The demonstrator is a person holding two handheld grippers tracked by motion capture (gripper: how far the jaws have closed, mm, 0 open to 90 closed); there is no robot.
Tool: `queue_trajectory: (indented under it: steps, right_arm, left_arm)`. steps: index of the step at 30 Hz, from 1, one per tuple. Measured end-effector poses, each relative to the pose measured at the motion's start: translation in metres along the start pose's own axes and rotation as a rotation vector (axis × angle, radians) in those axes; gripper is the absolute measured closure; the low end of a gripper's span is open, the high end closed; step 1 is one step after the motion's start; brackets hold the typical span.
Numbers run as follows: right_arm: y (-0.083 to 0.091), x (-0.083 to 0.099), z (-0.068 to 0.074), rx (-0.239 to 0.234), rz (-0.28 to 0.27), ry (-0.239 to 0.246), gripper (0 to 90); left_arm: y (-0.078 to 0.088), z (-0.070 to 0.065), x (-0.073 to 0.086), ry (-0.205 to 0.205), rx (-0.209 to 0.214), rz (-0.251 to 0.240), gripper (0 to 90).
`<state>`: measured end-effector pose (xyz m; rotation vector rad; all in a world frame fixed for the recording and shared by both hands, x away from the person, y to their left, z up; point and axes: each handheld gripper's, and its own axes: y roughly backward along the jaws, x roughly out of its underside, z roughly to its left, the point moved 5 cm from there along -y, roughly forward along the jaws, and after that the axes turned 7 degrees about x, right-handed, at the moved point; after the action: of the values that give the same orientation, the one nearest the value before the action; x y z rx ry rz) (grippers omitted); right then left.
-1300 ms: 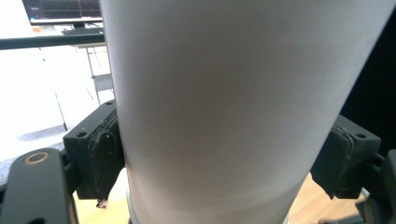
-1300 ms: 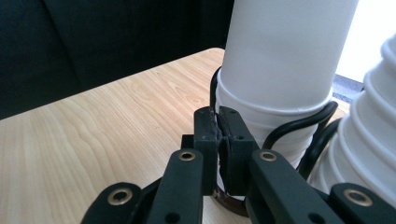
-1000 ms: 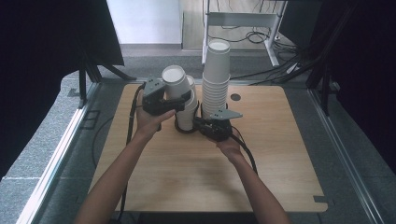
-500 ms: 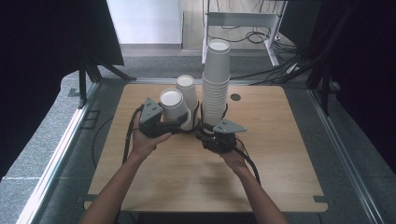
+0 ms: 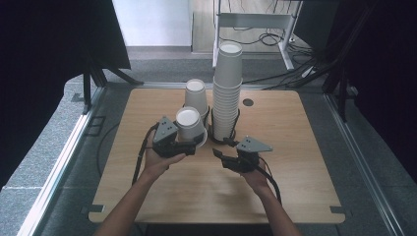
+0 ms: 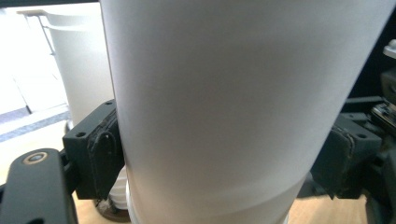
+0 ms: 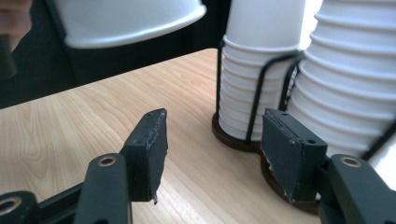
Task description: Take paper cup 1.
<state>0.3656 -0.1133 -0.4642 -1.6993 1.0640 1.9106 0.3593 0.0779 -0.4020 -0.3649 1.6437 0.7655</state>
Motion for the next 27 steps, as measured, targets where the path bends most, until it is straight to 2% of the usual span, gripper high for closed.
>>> queue_trajectory:
  steps: [2, 4, 7, 16, 22, 25, 27]
  right_arm:
    - [0.004, 0.006, -0.004, 0.009, -0.007, -0.019, 40.4]
    - [0.005, 0.008, -0.005, 0.013, -0.009, -0.023, 40.2]
    - [0.007, 0.012, -0.008, 0.023, 0.002, -0.030, 39.1]
    - [0.013, 0.020, -0.014, 0.030, 0.001, -0.071, 38.7]
    - [0.015, 0.022, -0.013, 0.035, 0.004, -0.084, 38.5]
    - [0.017, 0.019, -0.012, 0.037, -0.010, -0.092, 38.5]
    - [0.018, 0.018, -0.011, 0.037, -0.016, -0.104, 38.5]
  left_arm:
    - [-0.004, -0.007, 0.008, 0.029, 0.035, 0.006, 15.4]
    - [-0.005, -0.009, 0.011, 0.039, 0.045, 0.010, 15.4]
    - [-0.007, -0.013, 0.020, 0.048, 0.043, 0.015, 15.4]
    - [-0.002, -0.012, 0.039, 0.084, 0.028, 0.012, 15.4]
    - [-0.004, -0.011, 0.058, 0.096, 0.008, 0.046, 15.3]
    - [-0.008, -0.011, 0.067, 0.091, 0.002, 0.080, 15.3]
    - [-0.009, -0.011, 0.071, 0.107, 0.009, 0.086, 15.3]
